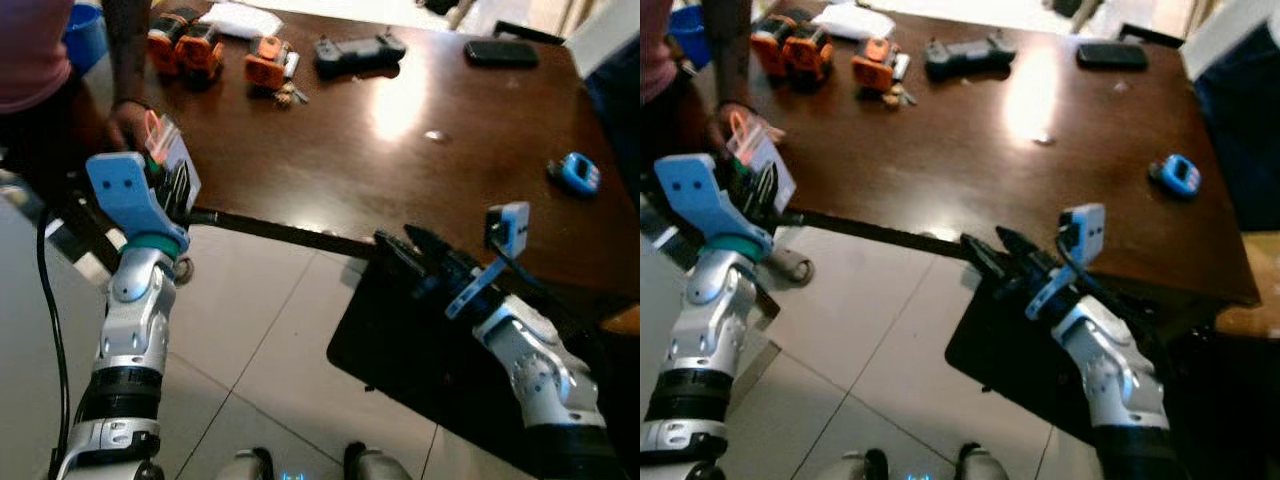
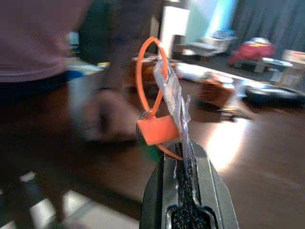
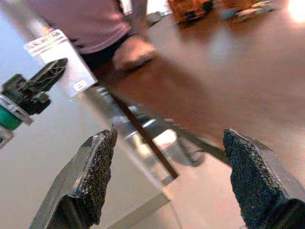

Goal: Hang keys on a hook

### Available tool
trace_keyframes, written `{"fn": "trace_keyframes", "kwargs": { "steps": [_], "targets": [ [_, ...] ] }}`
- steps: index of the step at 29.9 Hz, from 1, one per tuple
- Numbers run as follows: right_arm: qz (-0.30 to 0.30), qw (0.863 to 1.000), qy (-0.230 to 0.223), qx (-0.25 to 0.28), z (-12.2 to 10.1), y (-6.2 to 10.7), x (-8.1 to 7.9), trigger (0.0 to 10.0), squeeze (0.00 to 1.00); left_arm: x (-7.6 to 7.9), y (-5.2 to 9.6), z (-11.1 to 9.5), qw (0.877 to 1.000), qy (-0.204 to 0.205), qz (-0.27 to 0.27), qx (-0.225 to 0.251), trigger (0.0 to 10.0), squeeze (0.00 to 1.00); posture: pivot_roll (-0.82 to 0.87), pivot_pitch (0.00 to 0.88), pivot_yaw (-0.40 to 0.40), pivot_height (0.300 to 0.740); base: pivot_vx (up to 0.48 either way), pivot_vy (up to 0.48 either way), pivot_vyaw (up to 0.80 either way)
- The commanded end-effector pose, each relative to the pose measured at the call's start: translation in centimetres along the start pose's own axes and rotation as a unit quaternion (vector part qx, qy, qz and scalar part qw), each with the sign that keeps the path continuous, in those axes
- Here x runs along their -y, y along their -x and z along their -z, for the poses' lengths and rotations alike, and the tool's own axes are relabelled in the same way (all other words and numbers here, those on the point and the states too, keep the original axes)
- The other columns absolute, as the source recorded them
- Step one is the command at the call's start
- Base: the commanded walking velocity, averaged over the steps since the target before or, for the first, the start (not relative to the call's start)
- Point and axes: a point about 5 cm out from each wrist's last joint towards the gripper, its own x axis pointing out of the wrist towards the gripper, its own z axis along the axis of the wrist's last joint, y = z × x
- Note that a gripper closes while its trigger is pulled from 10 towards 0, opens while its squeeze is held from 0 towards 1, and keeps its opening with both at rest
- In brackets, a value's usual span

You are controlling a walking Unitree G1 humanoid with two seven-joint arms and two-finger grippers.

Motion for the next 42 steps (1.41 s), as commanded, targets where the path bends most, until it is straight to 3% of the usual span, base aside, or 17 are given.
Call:
{"fn": "trace_keyframes", "kwargs": {
  "steps": [1, 6, 9, 17, 26, 36, 42],
  "targets": [
    [-0.010, 1.000, 0.008, -0.007, 0.3, 0.4, -0.2, 10.0, 0.00, -0.9, 0.7, 0.4, 1.000, 0.000, -0.020, -0.002, 10.0, 0.00, -0.05, 0.124, 0.053, 0.740, 0.000, 0.000, 0.78],
    [-0.019, 1.000, 0.015, -0.014, 0.5, 0.4, -0.2, 10.0, 0.00, -1.2, 0.7, 0.4, 0.999, -0.002, -0.034, -0.001, 10.0, 0.00, -0.04, 0.126, 0.048, 0.740, 0.000, 0.000, 0.78],
    [-0.037, 0.998, 0.035, -0.047, 1.8, 0.6, -0.5, 10.0, 0.00, -1.5, 1.0, 0.9, 0.998, -0.006, -0.066, -0.006, 10.0, 0.00, -0.04, 0.130, 0.041, 0.740, 0.000, 0.000, 0.78],
    [-0.041, 0.997, 0.035, -0.053, 2.2, 0.6, -0.7, 10.0, 0.00, -0.8, 0.8, 0.5, 0.998, 0.001, -0.065, 0.003, 10.0, 0.00, -0.04, 0.132, 0.045, 0.740, 0.000, 0.000, 0.79],
    [-0.056, 0.997, 0.032, -0.053, 2.7, 0.3, -1.4, 10.0, 0.00, -0.7, -0.6, -2.0, 0.997, 0.004, -0.066, 0.045, 10.0, 0.00, -0.03, 0.128, 0.049, 0.740, 0.000, 0.000, 0.79],
    [-0.062, 0.996, 0.036, -0.057, 2.9, 0.2, -1.5, 10.0, 0.00, -0.5, -0.6, -1.7, 0.997, -0.001, -0.066, 0.037, 10.0, 0.00, -0.04, 0.125, 0.048, 0.740, 0.000, 0.355, 0.79],
    [-0.072, 0.995, 0.037, -0.063, 3.0, 0.2, -1.6, 10.0, 0.00, 0.3, -0.4, -1.5, 0.998, -0.006, -0.057, 0.038, 10.0, 0.00, -0.04, 0.112, 0.042, 0.740, 0.000, 0.000, 0.79]
  ]
}}
